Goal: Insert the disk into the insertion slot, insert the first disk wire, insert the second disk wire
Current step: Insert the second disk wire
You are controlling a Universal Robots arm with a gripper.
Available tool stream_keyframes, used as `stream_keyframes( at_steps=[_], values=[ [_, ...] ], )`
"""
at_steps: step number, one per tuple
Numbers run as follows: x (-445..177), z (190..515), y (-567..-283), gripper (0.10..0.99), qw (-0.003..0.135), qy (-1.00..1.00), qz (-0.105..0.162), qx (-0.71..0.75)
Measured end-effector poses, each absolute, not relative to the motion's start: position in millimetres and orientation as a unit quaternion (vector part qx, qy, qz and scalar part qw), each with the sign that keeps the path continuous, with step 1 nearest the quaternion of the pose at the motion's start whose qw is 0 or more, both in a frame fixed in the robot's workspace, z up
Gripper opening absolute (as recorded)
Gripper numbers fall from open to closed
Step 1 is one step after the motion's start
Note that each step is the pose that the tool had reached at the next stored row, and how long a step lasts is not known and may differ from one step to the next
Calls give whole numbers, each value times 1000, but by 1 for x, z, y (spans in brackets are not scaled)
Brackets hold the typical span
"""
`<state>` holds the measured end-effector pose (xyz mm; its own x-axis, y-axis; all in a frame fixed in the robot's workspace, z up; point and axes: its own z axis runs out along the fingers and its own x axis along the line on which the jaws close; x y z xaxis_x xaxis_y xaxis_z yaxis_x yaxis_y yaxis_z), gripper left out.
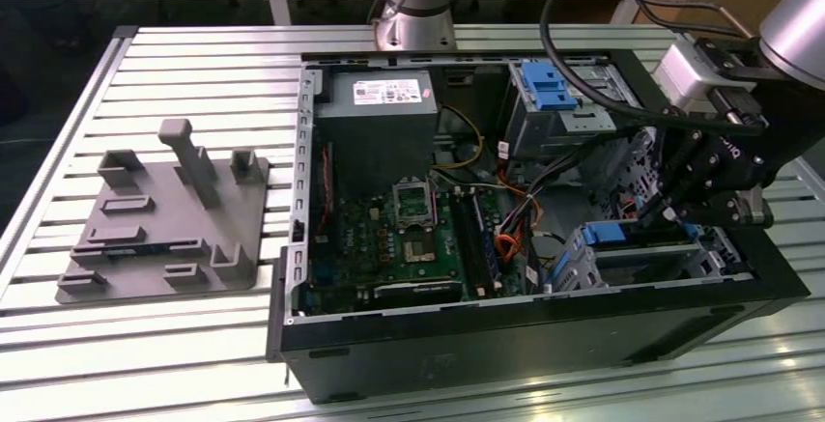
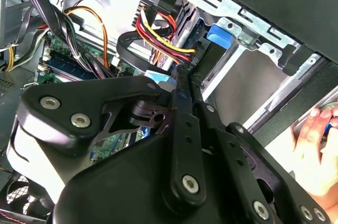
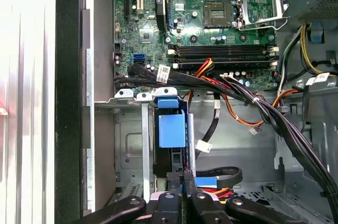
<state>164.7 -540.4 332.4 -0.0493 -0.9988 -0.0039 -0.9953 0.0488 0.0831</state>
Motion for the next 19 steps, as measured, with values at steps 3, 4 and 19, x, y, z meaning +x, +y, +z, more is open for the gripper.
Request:
stream_keyframes(
  at_steps=[3, 4, 19],
  values=[
    [165, 331, -540, 141, 28, -724, -31, 689],
    [165, 331, -540, 141, 28, -724, -31, 689],
    [165, 327, -541, 208, 27, -724, -32, 689]
  ],
)
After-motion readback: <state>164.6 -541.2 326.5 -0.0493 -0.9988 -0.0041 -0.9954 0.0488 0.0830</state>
